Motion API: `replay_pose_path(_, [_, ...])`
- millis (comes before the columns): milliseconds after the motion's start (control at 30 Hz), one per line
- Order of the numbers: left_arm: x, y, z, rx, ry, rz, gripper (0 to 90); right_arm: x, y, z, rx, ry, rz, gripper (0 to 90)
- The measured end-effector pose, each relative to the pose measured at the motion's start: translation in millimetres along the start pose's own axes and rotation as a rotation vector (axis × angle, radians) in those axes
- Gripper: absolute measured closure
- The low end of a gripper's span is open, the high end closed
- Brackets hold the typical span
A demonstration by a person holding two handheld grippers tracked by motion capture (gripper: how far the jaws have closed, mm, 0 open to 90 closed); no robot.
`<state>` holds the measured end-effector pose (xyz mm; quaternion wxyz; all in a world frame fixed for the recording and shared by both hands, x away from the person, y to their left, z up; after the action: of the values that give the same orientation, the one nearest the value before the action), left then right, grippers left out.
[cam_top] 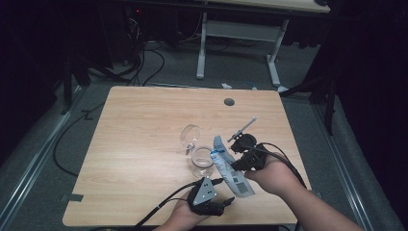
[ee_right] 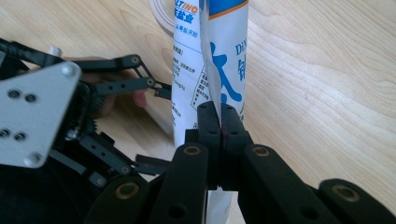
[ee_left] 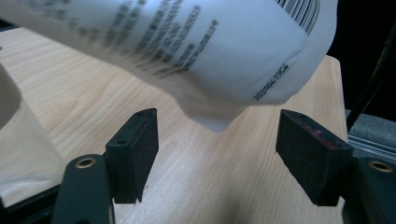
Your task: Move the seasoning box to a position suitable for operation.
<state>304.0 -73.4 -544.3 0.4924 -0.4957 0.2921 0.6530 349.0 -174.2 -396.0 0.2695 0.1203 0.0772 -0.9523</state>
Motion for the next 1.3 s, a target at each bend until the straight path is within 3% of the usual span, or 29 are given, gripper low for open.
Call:
replay_pose_path(367, [-4.2,-0.4,-10.1,-0.023,-0.001,-0.014,27.8,-3.7,-5.9,-0.7,-0.012,0.003,0.000,90.0])
replay_pose_path(833, [-8.1,0.0,-11.5,-0.039,0.005,-0.019,27.4,-5.6,-10.7,6.2,-0.023,0.011,-0.009,90.0])
replay_pose_path(1300, [-14.4,6.3,-8.2,-0.075,-0.010,-0.039,44.5,-6.6,-9.5,7.2,-0.011,0.010,0.010,90.0])
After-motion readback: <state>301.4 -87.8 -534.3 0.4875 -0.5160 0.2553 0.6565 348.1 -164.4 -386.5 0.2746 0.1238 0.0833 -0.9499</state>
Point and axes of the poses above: each handheld gripper's, and its own axes: z roughly backward along the jaws, x roughly out of its underside, y roughly to its right, the point moved 5 cm from there along -z, roughly forward along the jaws, and after that the axes turned 7 degrees about -z, right-handed, at the moved point
